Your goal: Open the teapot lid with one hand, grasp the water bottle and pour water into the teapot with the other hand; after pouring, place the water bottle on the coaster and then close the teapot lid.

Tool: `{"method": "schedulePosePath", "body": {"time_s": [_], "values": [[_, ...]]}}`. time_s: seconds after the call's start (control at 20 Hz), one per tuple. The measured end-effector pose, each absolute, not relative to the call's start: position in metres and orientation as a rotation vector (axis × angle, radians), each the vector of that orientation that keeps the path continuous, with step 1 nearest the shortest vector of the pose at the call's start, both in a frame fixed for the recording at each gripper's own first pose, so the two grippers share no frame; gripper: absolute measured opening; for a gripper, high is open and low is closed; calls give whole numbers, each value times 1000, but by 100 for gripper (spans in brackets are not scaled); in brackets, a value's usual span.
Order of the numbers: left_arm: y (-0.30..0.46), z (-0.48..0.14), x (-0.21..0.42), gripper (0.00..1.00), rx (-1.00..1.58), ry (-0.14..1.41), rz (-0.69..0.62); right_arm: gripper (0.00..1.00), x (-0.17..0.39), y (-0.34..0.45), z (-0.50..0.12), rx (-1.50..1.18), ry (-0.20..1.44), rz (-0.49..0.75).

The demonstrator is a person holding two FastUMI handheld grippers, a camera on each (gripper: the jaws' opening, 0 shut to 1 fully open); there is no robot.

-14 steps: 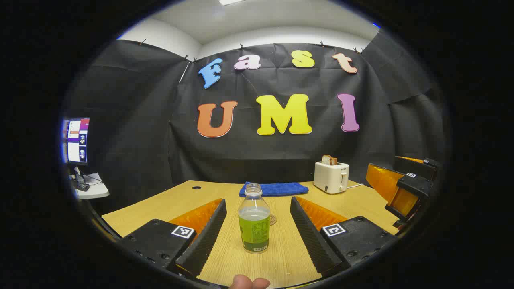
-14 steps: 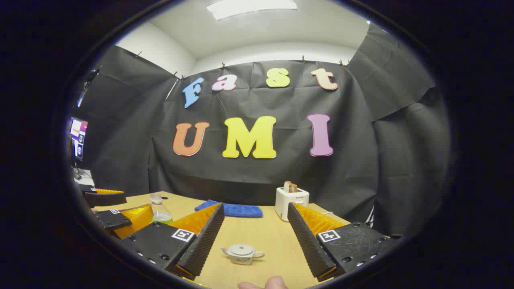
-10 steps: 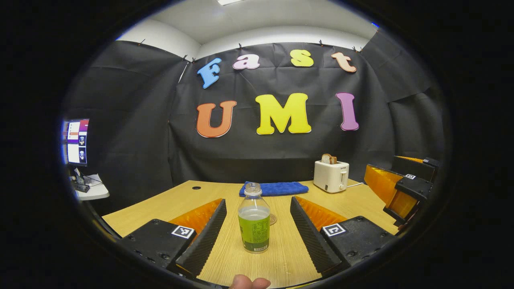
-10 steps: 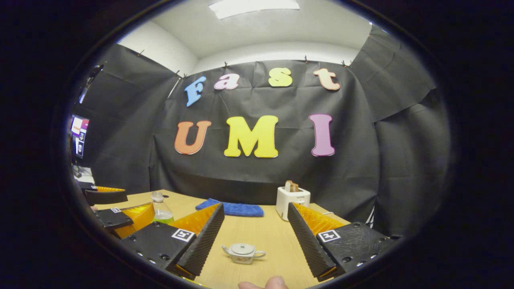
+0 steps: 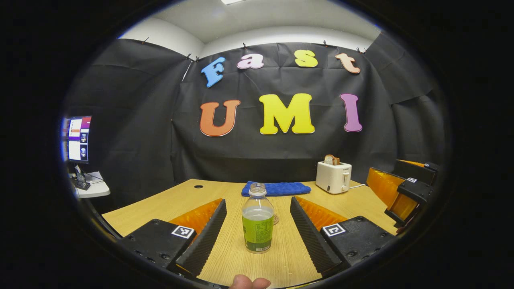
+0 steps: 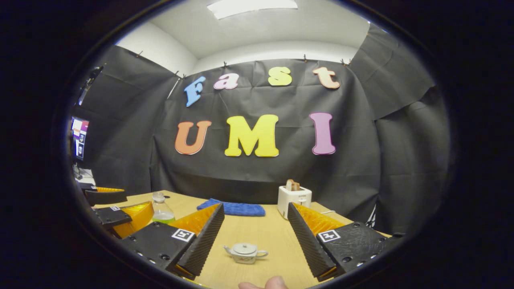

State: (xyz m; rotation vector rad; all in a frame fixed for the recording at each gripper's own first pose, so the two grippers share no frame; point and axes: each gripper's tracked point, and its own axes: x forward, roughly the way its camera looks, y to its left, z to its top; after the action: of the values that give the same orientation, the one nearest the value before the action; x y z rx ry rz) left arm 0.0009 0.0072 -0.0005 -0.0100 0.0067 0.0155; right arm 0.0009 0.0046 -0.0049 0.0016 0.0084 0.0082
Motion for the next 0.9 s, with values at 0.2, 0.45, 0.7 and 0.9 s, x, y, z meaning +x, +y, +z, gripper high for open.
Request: {"method": "schedulePosePath", "body": {"time_s": [0.2,0.45,0.7,0.9], "values": [[7,0,0,100,-7,6,16,97,6,5,-16,10,31,11],[11,0,1,100,-12,8,25,95,19,8,-31,28,56,24],[19,0,1,100,-10,8,40,95,42,13,-60,21,93,28],[22,0,2,100,-10,13,47,95,59,18,-93,20,163,26]]}}
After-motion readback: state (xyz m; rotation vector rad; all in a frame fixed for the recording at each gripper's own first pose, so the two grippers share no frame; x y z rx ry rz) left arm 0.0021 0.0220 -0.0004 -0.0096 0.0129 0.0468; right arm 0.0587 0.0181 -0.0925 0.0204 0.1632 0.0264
